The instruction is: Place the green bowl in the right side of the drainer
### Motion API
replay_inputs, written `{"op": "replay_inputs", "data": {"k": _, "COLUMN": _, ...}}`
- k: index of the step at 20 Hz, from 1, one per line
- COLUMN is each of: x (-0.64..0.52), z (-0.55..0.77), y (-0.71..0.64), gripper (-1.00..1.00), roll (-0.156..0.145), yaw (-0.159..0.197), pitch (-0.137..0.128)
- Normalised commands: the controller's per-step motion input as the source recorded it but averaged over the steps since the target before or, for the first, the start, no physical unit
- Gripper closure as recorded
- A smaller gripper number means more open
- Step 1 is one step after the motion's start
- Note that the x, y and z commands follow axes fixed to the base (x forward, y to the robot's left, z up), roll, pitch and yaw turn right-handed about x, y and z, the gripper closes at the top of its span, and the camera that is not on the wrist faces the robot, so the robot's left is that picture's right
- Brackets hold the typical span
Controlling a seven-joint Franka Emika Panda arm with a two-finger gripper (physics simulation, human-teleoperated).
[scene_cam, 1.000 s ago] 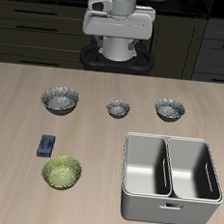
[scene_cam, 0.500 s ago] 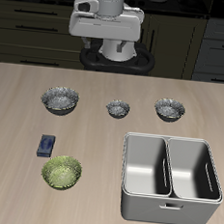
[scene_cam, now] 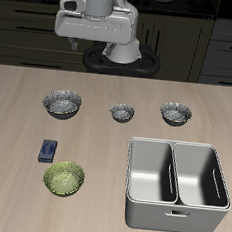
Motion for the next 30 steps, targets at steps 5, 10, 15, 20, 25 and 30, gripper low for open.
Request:
{"op": "replay_inputs", "data": {"k": 5, "x": 0.24, "z": 0.07, "y": -0.33, "gripper": -1.0, "roll": -0.05, "yaw": -0.006, "pitch": -0.011}}
{"op": "replay_inputs", "data": {"k": 10, "x": 0.23, "z": 0.07, "y": -0.23, "gripper": -1.0, "roll": -0.012, "yaw": 0.006, "pitch": -0.008}}
{"op": "replay_inputs", "data": {"k": 15, "x": 0.16, "z": 0.05, "y": -0.16, "gripper": -1.0, "roll": 0.001, "yaw": -0.017, "pitch": 0.011}}
{"op": "replay_inputs", "data": {"k": 20, "x": 0.17, "z": 0.1, "y": -0.25, "gripper": -1.0, "roll": -0.025, "yaw": 0.005, "pitch": -0.021}}
{"op": "replay_inputs", "data": {"k": 25, "x": 0.18, "z": 0.09, "y": -0.14, "gripper": -1.0, "roll": 0.016, "yaw": 0.024, "pitch": -0.012}}
{"op": "replay_inputs", "data": {"k": 30, "x": 0.29, "z": 0.15, "y": -0.29, "gripper": -1.0, "roll": -0.01, "yaw": -0.003, "pitch": -0.025}}
